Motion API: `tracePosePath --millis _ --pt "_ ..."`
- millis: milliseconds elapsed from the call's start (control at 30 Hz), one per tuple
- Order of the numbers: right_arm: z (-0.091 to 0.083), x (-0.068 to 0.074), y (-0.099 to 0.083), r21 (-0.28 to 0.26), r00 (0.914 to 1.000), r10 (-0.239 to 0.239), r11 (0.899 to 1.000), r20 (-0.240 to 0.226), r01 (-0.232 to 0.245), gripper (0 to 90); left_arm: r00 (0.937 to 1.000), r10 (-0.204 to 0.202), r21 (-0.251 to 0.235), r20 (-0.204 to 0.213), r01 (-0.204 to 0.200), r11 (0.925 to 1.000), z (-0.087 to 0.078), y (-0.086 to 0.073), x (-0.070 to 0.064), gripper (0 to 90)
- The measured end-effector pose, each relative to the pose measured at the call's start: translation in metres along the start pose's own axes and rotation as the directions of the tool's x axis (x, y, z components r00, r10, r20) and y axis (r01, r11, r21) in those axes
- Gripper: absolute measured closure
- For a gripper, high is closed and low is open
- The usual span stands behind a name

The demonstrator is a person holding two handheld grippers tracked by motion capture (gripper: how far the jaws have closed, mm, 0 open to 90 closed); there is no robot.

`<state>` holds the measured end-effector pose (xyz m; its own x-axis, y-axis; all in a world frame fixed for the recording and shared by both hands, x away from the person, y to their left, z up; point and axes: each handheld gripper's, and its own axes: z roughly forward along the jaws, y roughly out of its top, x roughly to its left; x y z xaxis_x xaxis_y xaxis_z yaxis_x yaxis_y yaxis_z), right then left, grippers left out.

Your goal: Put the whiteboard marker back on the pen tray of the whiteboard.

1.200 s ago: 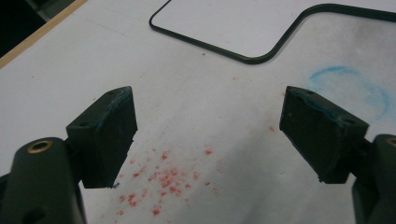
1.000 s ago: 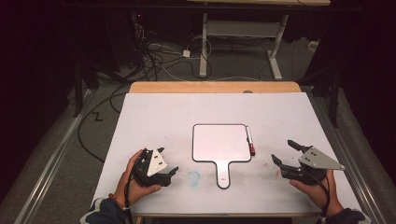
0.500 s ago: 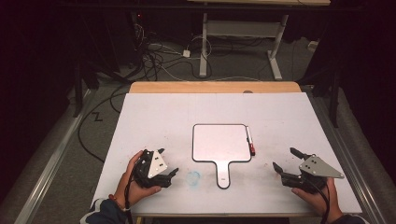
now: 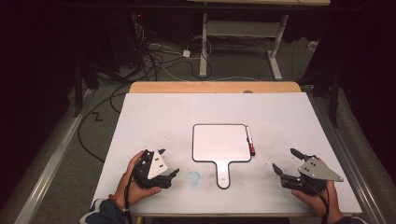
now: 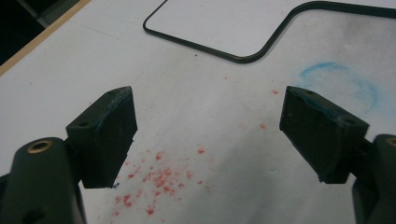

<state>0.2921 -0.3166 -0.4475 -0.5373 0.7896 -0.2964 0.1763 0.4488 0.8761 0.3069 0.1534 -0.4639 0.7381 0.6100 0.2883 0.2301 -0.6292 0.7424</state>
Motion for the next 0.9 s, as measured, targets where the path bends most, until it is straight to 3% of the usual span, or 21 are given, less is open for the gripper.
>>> tracePosePath --millis 300,900 --pt "-0.0004 -0.0007 0.0010 -0.015 0.9999 0.010 1.000 0.001 -0.010 21.3 1.0000 0.002 0.001 0.000 -0.002 1.0000 -0.0012 -0.0009 -0.0007 17.7" --pt "0.0001 0.0004 0.0015 -0.018 0.9999 -0.013 1.000 0.002 0.013 21.3 1.0000 0.002 0.019 0.004 -0.002 0.9998 0.0022 -0.0005 0.0001 17.7"
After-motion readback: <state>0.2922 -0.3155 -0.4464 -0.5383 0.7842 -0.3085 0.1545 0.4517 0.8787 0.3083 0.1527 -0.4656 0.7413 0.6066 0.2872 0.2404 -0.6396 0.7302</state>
